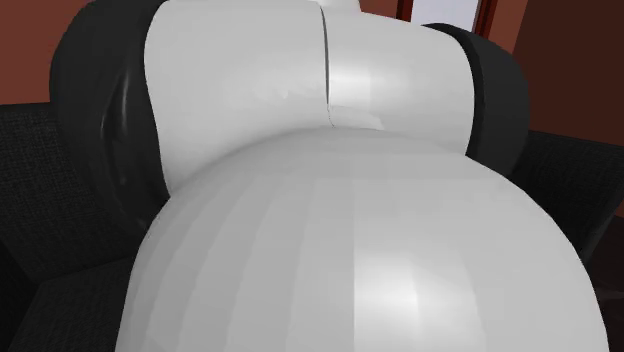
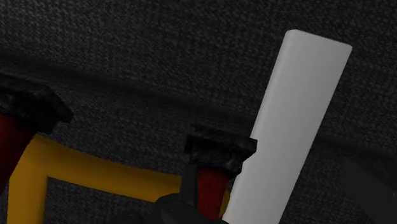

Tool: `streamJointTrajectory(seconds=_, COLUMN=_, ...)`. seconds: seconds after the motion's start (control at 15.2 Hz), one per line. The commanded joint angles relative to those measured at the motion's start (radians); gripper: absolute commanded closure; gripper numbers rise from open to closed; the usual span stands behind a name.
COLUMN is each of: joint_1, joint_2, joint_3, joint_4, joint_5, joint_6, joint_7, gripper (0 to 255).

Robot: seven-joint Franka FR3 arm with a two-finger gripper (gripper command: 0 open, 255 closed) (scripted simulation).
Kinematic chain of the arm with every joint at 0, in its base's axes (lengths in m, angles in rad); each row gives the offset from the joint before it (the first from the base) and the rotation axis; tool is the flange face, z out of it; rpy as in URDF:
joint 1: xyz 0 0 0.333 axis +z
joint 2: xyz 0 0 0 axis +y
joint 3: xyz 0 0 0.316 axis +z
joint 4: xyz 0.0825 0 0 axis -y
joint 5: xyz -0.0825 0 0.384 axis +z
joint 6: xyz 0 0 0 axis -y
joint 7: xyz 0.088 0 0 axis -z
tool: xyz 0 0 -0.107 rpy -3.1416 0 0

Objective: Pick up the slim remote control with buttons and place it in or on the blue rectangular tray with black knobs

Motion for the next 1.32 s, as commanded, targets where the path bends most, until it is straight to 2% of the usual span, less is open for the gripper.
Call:
streamJointTrajectory(seconds=0.0, joint_1=0.013, joint_2=0.089, joint_3=-0.013, joint_4=0.089, joint_5=-0.016, joint_6=-0.013, joint_7=0.055, gripper=0)
streamJointTrajectory(seconds=0.2, joint_1=0.028, joint_2=0.220, joint_3=-0.038, joint_4=0.232, joint_5=-0.027, joint_6=-0.045, joint_7=0.116, gripper=0)
streamJointTrajectory(seconds=0.26, joint_1=0.033, joint_2=0.233, joint_3=-0.044, joint_4=0.247, joint_5=-0.025, joint_6=-0.048, joint_7=0.120, gripper=0)
streamJointTrajectory(seconds=0.73, joint_1=0.033, joint_2=0.264, joint_3=-0.049, joint_4=0.193, joint_5=-0.032, joint_6=0.037, joint_7=0.125, gripper=0)
streamJointTrajectory(seconds=1.25, joint_1=0.033, joint_2=0.264, joint_3=-0.050, joint_4=0.193, joint_5=-0.031, joint_6=0.037, joint_7=0.125, gripper=0)
